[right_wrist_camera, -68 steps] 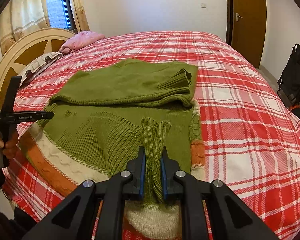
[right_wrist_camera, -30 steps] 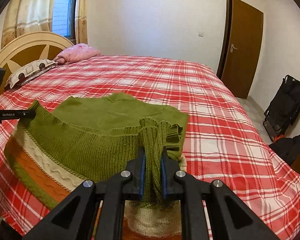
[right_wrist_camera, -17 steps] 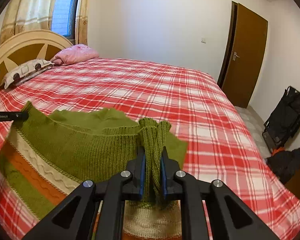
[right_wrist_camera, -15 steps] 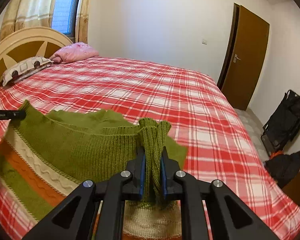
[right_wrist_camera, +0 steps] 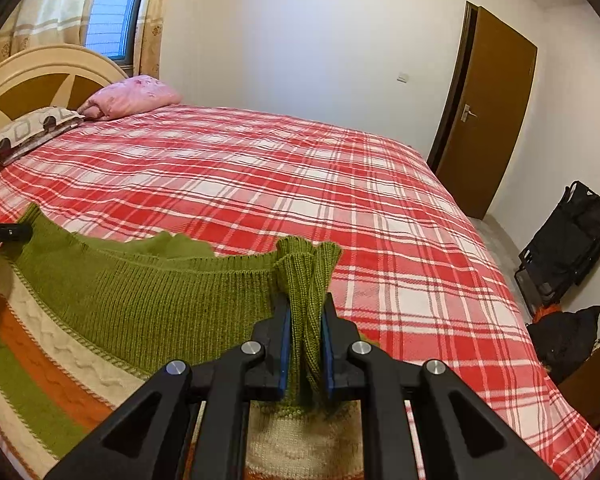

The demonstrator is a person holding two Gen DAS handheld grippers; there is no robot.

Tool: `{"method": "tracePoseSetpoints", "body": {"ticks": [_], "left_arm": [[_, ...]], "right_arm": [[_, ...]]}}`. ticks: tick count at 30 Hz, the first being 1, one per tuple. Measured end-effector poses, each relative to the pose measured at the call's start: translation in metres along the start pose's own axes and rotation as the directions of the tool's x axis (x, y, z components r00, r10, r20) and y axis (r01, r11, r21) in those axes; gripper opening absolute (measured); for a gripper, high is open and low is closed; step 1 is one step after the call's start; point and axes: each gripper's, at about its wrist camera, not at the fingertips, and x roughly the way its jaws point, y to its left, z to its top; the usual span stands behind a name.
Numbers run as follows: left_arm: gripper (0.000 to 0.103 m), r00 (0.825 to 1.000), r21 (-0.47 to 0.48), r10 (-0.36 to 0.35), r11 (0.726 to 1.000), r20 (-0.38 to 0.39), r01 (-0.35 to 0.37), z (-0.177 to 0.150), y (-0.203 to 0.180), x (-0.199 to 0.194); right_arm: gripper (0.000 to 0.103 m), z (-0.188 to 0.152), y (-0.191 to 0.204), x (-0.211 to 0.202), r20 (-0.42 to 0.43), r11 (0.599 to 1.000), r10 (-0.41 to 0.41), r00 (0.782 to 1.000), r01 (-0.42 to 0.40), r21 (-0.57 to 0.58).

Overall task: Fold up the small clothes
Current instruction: 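Carry the held hem with both tools over the collar, folding the sweater in half, then lower the folded hem onto the collar and open both tools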

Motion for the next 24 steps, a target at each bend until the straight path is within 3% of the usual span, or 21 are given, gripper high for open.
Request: {"method": "tracePoseSetpoints", "body": {"ticks": [7,13,16,18,22,24], "left_arm": [[0.01,1.0,-0.027,0.014,1.0,-0.02,-0.014,0.014,-0.004,0.026],[0.01,0.998,-0.039,0.058,0.997,-0.039,-0.059,0.01,-0.002,0.045],[0.011,0.995,-0.027,0.085,0.996,-0.05,-0.087,0.004,-0.002,0.055],[0.017,0.993,-0.013,0.109,0.994,-0.044,-0.109,0.001,-0.003,0.059],[0.023,0.988,0.015,0.145,0.989,-0.045,-0.144,0.002,-0.007,0.058],[0.026,0.988,0.027,0.144,0.989,-0.059,-0.143,0.005,-0.006,0.05]], "right_arm": [[0.013,0.004,-0.005,0.039,-0.052,0.999,-0.014,0.999,0.016,0.044],[0.013,-0.001,0.004,0.064,-0.076,0.999,-0.054,0.996,0.054,0.005],[0.013,-0.011,0.006,0.082,-0.132,0.998,-0.064,0.989,0.063,-0.016],[0.014,-0.014,0.007,0.09,-0.173,0.998,-0.062,0.983,0.058,-0.03],[0.02,-0.011,0.006,0.083,-0.19,0.998,-0.046,0.981,0.036,-0.053],[0.02,-0.01,-0.009,0.058,-0.134,0.999,-0.031,0.99,0.033,0.014]]}}
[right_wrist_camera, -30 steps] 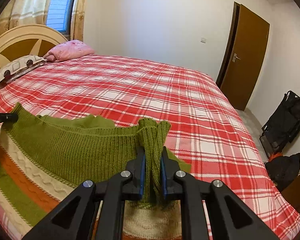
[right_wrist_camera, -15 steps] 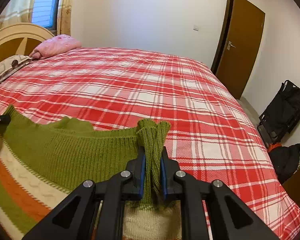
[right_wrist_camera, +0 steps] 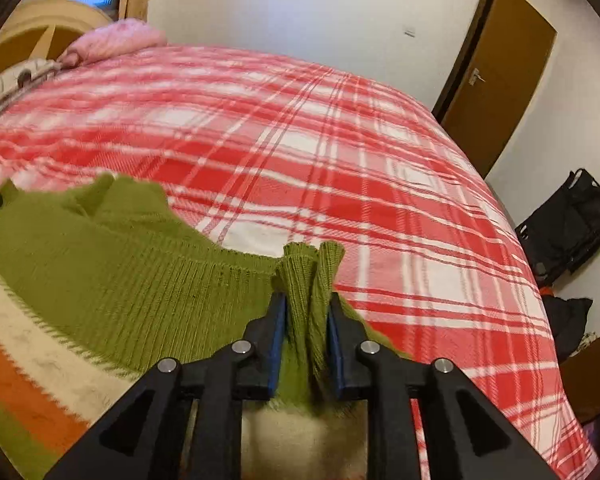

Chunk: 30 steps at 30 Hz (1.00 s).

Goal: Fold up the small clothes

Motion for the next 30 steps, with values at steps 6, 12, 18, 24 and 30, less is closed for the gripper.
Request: {"method": "tracePoseSetpoints", "body": {"ticks": [6,12,18,24,30], "left_arm": [[0.059,0.998,0.016,-0.049,0.999,0.042,0.048,-0.018,0.023,-0.052],[0.059,0.995,0.068,-0.07,0.996,0.073,0.065,-0.071,0.018,-0.093],[0.059,0.994,0.137,-0.081,0.988,0.069,0.071,-0.118,-0.01,-0.108],[0.059,0.999,0.156,-0.037,0.987,-0.002,0.037,-0.142,-0.015,-0.089],[0.06,1.0,0.128,-0.03,0.991,0.006,0.03,-0.14,-0.001,-0.089]], "right_arm": [[0.032,-0.045,-0.056,-0.086,0.081,0.973,0.025,0.996,-0.043,0.229],[0.032,-0.123,-0.052,-0.144,0.072,0.953,0.092,0.993,-0.109,0.283],[0.025,-0.155,-0.021,-0.15,0.05,0.969,0.106,0.993,-0.114,0.22],[0.019,-0.168,-0.015,-0.118,-0.061,0.953,0.197,0.979,-0.176,0.246],[0.017,-0.167,-0.018,-0.13,-0.112,0.964,0.197,0.974,-0.172,0.202]]}}
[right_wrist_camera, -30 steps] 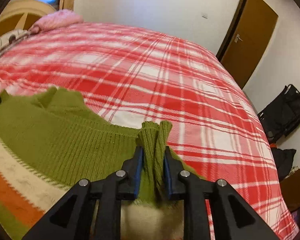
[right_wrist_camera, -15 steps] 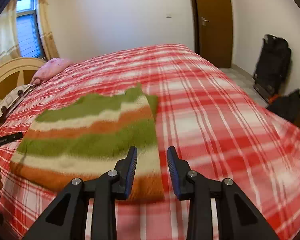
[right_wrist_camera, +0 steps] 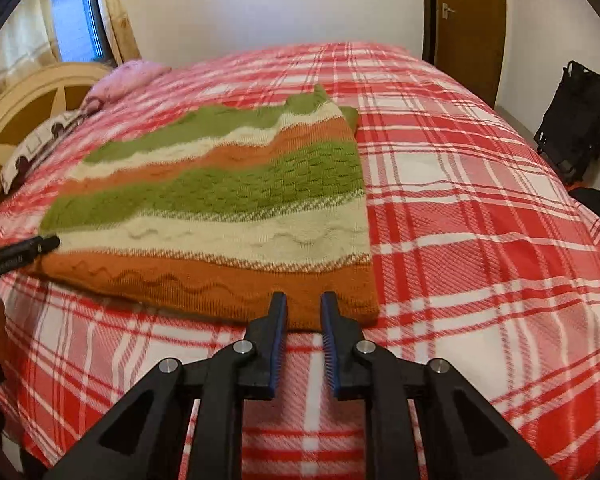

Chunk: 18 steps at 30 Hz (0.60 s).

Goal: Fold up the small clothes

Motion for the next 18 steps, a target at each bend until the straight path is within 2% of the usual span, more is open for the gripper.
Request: {"method": "tracePoseSetpoints", "body": {"ticks": [2,4,7,9,12,15,16,17,18], "left_arm": [[0.059,1.0,-0.025,-0.02,1.0,-0.011,0.019,0.007,0.001,-0.004],[0.059,0.999,-0.008,-0.029,1.0,0.017,0.029,0.008,-0.007,-0.013],[0.06,0.998,0.01,-0.029,1.0,0.063,0.029,0.007,-0.02,-0.021],[0.07,0.998,-0.019,-0.014,1.0,0.068,0.016,0.005,-0.02,-0.019],[0.071,1.0,-0.072,0.001,0.997,0.005,-0.001,0.0,-0.008,-0.006],[0.071,1.0,-0.093,-0.007,0.996,0.008,0.007,-0.007,0.009,-0.012],[0.071,1.0,-0.096,-0.017,0.995,0.012,0.018,-0.008,0.012,-0.016],[0.071,1.0,-0.096,-0.009,0.995,0.022,0.011,-0.009,0.016,-0.021],[0.071,0.999,-0.09,0.023,0.996,0.03,-0.02,-0.009,0.017,-0.024]], "right_arm": [[0.017,0.014,0.0,-0.015,0.062,1.0,0.024,0.998,-0.023,-0.007],[0.017,0.034,0.001,-0.028,0.149,1.0,-0.005,0.989,0.01,-0.027],[0.017,0.075,0.01,-0.018,0.194,0.999,-0.018,0.981,0.024,-0.028],[0.017,0.094,0.021,0.001,0.187,0.998,-0.002,0.982,0.014,-0.061],[0.017,0.109,0.036,0.04,0.164,0.989,-0.065,0.984,0.085,-0.119],[0.017,0.105,0.035,0.08,0.067,0.985,-0.103,0.992,0.112,-0.133],[0.017,0.101,0.028,0.088,0.058,0.989,-0.095,0.994,0.101,-0.109],[0.017,0.098,0.023,0.086,0.094,0.993,-0.07,0.993,0.078,-0.083],[0.017,0.097,0.019,0.085,0.091,0.995,-0.063,0.994,0.069,-0.073]]}}
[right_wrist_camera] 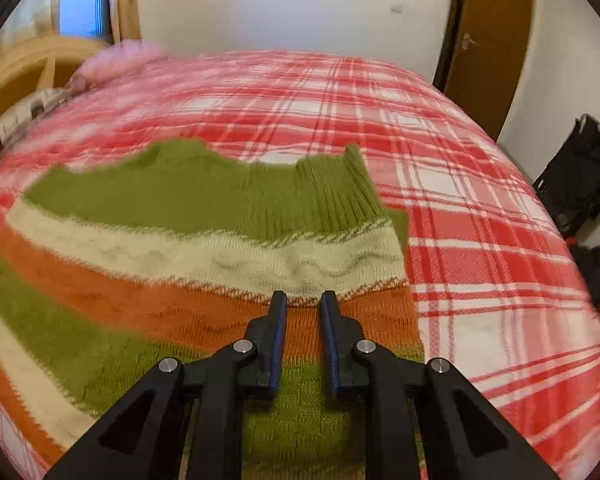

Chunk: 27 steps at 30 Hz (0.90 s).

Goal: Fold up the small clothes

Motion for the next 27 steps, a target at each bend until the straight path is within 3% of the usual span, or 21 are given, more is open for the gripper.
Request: {"method": "tracePoseSetpoints", "body": {"ticks": [2,5,9,12,14,17,19,20,21,22,24,27], "left_arm": [[0.071,0.998,-0.007,0.058,0.998,0.031,-0.058,0.0,0.009,-0.007],[0.073,0.999,-0.116,0.011,0.993,0.039,-0.007,0.0,0.031,-0.009],[0.073,0.996,-0.268,-0.084,0.959,0.025,0.088,-0.009,0.051,0.0],[0.074,0.981,-0.324,-0.193,0.927,0.021,0.189,-0.017,0.042,0.008],[0.082,0.982,-0.301,-0.188,0.935,0.034,0.189,-0.019,0.031,0.008],[0.084,0.983,-0.325,-0.176,0.928,0.043,0.181,-0.018,0.028,0.011],[0.074,0.976,-0.364,-0.204,0.905,0.081,0.22,-0.016,0.03,0.008],[0.039,0.968,-0.36,-0.232,0.898,0.098,0.252,-0.014,0.03,0.007],[0.015,0.964,-0.353,-0.245,0.897,0.101,0.265,-0.012,0.03,0.007],[0.018,0.96,-0.352,-0.258,0.894,0.108,0.279,-0.01,0.032,0.007],[0.018,0.956,-0.381,-0.265,0.876,0.129,0.294,-0.012,0.039,0.006],[0.018,0.958,-0.419,-0.244,0.862,0.149,0.284,-0.017,0.044,0.009]], "right_arm": [[0.017,0.001,0.001,-0.003,-0.017,1.0,-0.009,1.0,0.009,0.005],[0.019,0.005,0.007,-0.021,-0.005,1.0,-0.015,1.0,0.015,0.022],[0.019,0.004,0.026,-0.057,0.069,0.992,0.094,0.993,-0.099,0.074],[0.019,0.002,0.053,-0.071,0.085,0.981,0.177,0.981,-0.183,0.067],[0.019,0.0,0.071,-0.074,0.078,0.975,0.212,0.974,-0.217,0.056],[0.02,0.002,0.096,-0.073,0.052,0.959,0.276,0.96,-0.278,0.043],[0.022,0.006,0.108,-0.067,0.024,0.935,0.35,0.937,-0.351,0.052],[0.024,0.008,0.114,-0.065,0.013,0.922,0.382,0.924,-0.382,0.062],[0.033,0.012,0.119,-0.063,0.006,0.909,0.41,0.912,-0.409,0.074],[0.046,0.016,0.125,-0.061,0.003,0.898,0.434,0.901,-0.432,0.085],[0.062,0.025,0.138,-0.059,0.005,0.887,0.454,0.891,-0.452,0.09],[0.062,0.046,0.165,-0.052,-0.007,0.887,0.461,0.888,-0.46,0.052]]}}
